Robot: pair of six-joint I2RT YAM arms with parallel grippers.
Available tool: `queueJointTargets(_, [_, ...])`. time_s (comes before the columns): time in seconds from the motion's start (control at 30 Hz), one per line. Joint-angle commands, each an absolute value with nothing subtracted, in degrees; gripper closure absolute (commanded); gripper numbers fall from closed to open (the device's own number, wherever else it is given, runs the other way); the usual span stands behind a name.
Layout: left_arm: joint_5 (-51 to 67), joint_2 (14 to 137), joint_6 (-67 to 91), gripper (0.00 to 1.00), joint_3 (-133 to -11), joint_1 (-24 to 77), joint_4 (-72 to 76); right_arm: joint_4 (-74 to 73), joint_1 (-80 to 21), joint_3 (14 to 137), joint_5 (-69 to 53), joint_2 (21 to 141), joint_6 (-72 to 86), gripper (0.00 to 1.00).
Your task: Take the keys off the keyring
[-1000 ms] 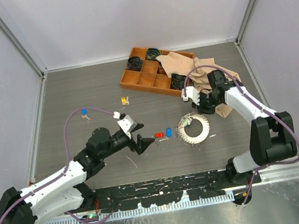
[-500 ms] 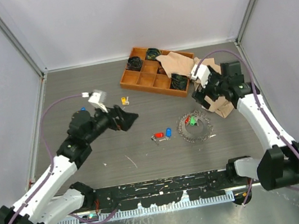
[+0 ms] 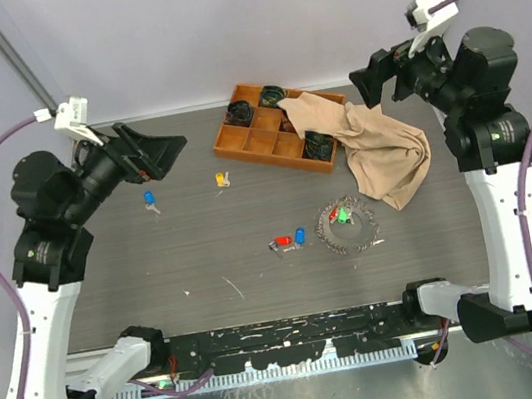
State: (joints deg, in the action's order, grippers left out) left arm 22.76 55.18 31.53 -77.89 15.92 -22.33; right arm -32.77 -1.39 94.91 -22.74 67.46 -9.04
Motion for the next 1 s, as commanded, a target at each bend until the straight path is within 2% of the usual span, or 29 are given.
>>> queueJointTargets(0.0, [24.46, 55.47, 26.31, 0.02, -86.06, 15.62, -32.11, -34.75, -1.41, 100.85, -25.25, 66.5, 2.43, 0.0])
queueJointTargets(0.17, [25.55, 53.98, 25.05, 0.02, -87.71, 15.62, -33.84, -34.19, -1.38, 101.86, -19.84, 64.6, 11.05, 0.0])
queueJointTargets(0.97, [26.61, 50.33, 23.35, 0.02, -81.5, 15.6, -32.31, -32.76, -1.28, 100.59, -22.45, 64.52, 9.82, 0.0])
